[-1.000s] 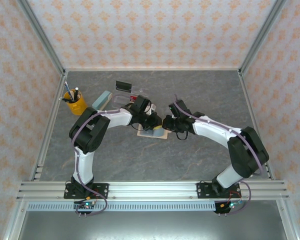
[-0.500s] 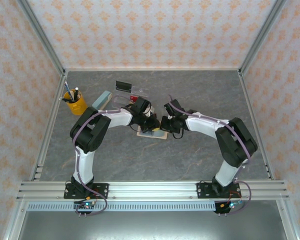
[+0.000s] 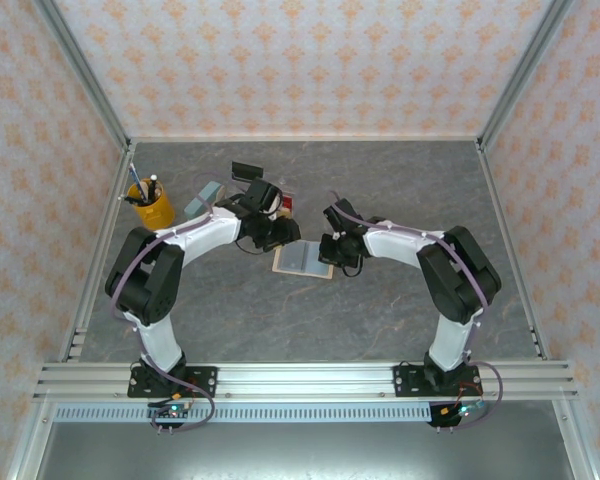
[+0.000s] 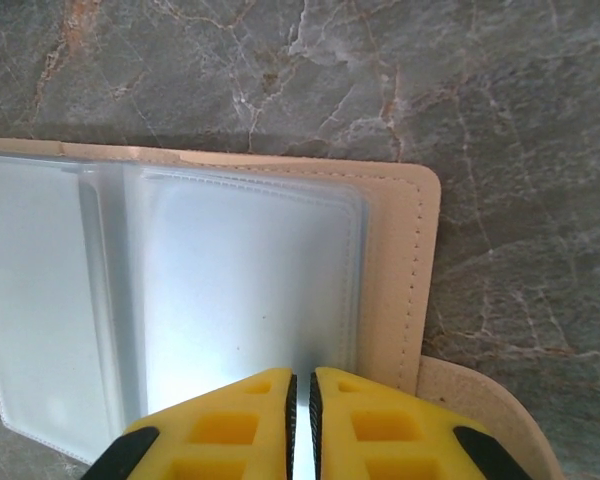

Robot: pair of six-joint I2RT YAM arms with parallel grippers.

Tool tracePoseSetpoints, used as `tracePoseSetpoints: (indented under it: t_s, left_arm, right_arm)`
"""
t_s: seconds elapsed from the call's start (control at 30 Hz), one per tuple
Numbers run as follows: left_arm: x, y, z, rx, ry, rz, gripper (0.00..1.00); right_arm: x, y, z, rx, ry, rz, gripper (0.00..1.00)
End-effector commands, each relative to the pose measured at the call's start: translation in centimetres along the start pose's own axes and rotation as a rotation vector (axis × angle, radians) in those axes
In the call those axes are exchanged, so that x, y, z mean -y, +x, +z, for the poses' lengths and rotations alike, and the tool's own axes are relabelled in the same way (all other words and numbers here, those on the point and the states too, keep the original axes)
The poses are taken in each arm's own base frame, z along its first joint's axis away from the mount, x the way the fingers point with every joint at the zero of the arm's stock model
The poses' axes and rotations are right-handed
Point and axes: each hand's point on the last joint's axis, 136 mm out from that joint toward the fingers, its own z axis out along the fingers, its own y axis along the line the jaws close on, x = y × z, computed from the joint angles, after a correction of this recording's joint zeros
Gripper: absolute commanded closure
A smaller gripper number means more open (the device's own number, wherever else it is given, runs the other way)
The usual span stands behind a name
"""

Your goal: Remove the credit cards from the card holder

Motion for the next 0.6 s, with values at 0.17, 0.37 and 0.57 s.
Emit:
tracePoseSetpoints:
  t_s: [0.17, 0.37, 0.57]
  left_arm:
    - [-2.8, 0.7, 1.8, -0.044, -0.114, 0.004, 0.49]
    - [-2.4, 1.0, 2.8, -0.074, -0.088, 0.001, 0.52]
    - [-2.1, 1.1, 2.9, -0.081, -0.070, 0.010, 0.65]
  right_arm:
    - [1.4, 0.3, 0.7, -0.020, 0.066, 0.008, 0.85]
    - [1.5, 0.5, 0.9, -0.030, 0.067, 0.010, 0.85]
    - [1.6, 0.6, 1.0, -0.034, 0.072, 0.010, 0.85]
